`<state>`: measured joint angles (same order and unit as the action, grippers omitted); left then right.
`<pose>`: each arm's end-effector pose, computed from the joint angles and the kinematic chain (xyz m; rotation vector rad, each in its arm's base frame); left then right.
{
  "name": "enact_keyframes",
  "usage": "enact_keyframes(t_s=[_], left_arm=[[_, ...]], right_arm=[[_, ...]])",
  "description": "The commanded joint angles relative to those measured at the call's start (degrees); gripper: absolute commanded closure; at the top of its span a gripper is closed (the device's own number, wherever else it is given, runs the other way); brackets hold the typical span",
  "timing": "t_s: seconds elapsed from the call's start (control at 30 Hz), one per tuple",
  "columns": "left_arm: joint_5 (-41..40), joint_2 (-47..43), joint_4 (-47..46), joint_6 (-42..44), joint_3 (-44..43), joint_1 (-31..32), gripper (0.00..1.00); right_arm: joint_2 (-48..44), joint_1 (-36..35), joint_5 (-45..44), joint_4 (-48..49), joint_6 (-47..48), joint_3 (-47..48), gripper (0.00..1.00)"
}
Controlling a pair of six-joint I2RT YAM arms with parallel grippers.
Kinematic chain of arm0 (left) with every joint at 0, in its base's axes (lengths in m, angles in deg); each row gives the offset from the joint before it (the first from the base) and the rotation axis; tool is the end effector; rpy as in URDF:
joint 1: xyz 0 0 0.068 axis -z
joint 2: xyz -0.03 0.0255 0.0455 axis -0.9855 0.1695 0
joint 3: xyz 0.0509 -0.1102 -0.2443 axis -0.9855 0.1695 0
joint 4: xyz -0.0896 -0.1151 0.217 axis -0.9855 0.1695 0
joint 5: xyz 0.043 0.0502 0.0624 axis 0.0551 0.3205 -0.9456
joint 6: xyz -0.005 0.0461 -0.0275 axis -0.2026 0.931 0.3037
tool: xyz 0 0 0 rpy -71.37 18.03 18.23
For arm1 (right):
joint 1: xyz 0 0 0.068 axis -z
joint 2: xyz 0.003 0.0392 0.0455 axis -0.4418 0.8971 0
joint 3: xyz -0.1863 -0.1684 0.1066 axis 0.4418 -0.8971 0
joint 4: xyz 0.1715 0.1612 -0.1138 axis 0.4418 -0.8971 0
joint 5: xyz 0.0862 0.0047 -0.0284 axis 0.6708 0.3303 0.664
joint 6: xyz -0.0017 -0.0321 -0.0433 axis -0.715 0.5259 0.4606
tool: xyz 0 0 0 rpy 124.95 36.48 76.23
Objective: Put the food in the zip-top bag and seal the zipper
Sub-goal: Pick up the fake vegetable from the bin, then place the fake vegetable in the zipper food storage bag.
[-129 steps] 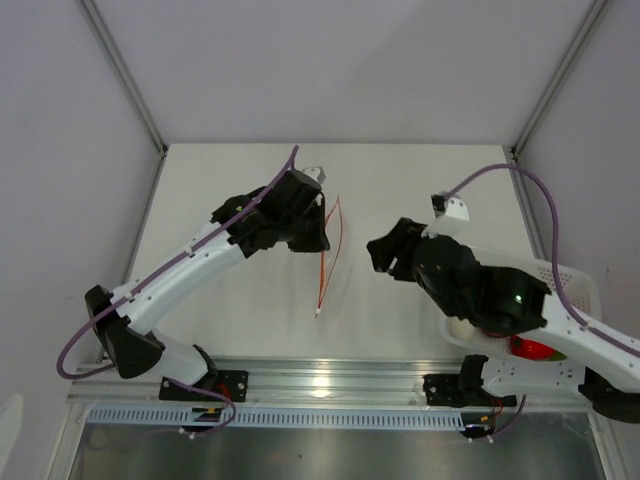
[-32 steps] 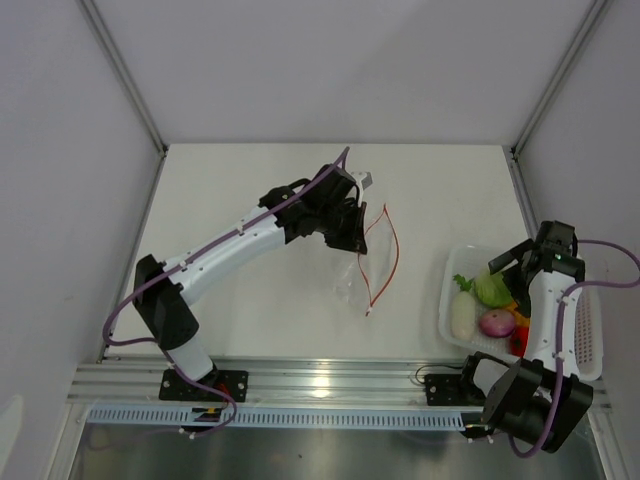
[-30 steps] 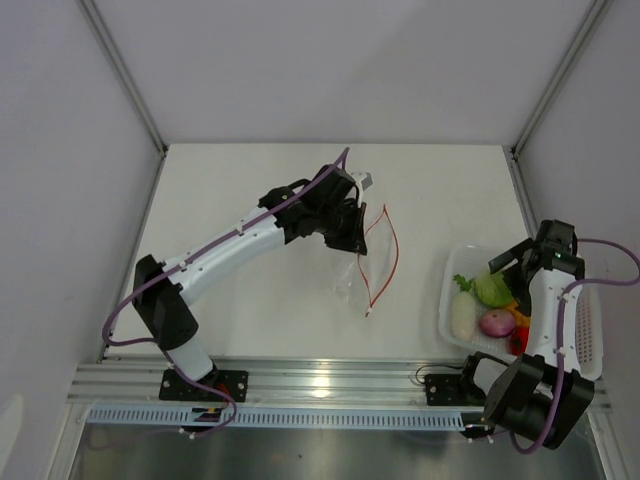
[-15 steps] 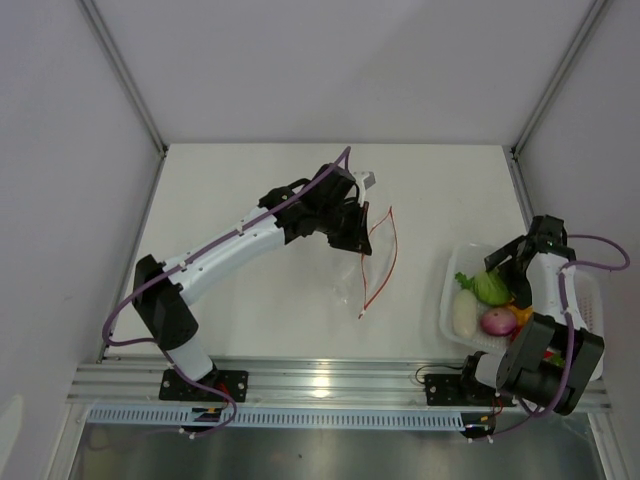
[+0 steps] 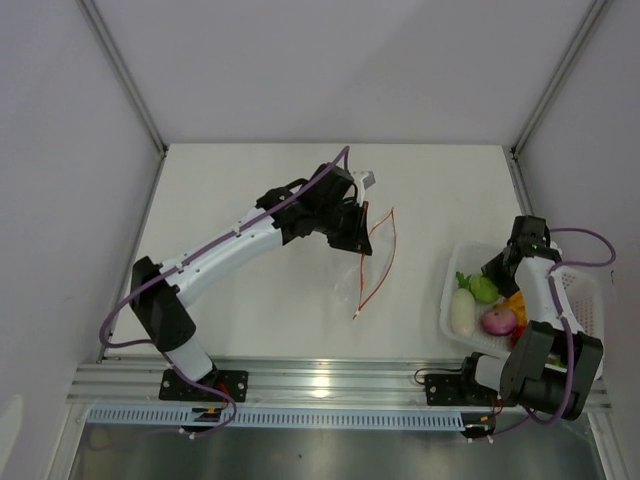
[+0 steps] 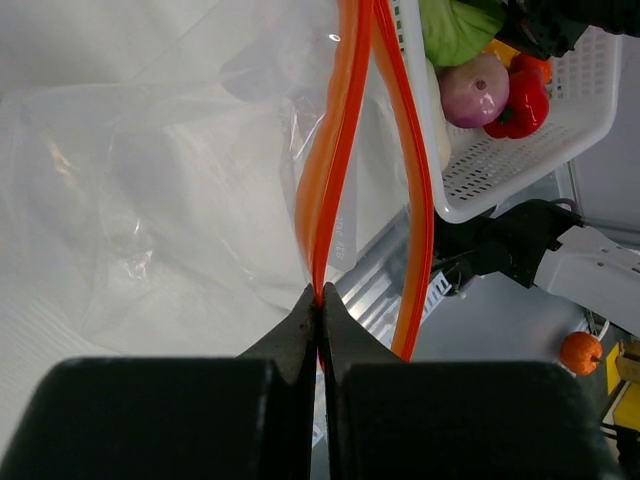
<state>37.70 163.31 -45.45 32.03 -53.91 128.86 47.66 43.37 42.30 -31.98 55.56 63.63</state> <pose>0.2366 -0.2840 0.3491 0.5230 2.5030 -0.9711 0.2189 -0.0738 0.2180 1.1993 2.3891 -0.1349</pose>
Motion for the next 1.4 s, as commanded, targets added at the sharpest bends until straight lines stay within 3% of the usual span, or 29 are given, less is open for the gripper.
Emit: enact_keyframes(t_s=[0.0,0.2,0.37,0.47,0.67,0.73,0.97,1.37], left_arm=[[0.6,-2.9,-1.1,-0.2,0.8,0.0,0.99],[-1.1,-2.1,-0.6,0.1,1.5,0.0,0.99],[-3.2,-0.2,1.0,-2.3,-0.2,0.0,0.99],[-3.7,1.0,1.6,-4.9,-1.2,0.2,0.99],[-4.2,2.3,1.4,-7.1,-1.8,0.5,0.99],[-4.1,2.2,1.1,-7.5,-1.6,0.7,0.99],[-5.5,2.2,2.3,-7.7,-3.0,1.2,0.99],[-6.8,3.4,3.1,-8.2,-4.0,1.2,0.99]], right_arm=[[-4.9,-1.4,-2.7,-2.0,0.3,0.5,0.65],[-11.3,-8.2,-7.0,-11.4,-0.1,7.9,0.69],[-15.8,-13.8,-3.6,-17.2,-0.7,15.2,0.69],[-16.5,-20.6,-2.2,-19.7,-1.7,20.0,0.69],[-15.2,-35.1,2.2,-15.9,-6.2,25.0,0.67],[-13.9,-41.9,0.5,-14.8,-8.7,26.5,0.67],[-9.7,-55.1,-7.5,-13.1,-15.3,32.8,0.66],[-9.9,-62.1,-14.0,-16.9,-21.1,35.5,0.66]])
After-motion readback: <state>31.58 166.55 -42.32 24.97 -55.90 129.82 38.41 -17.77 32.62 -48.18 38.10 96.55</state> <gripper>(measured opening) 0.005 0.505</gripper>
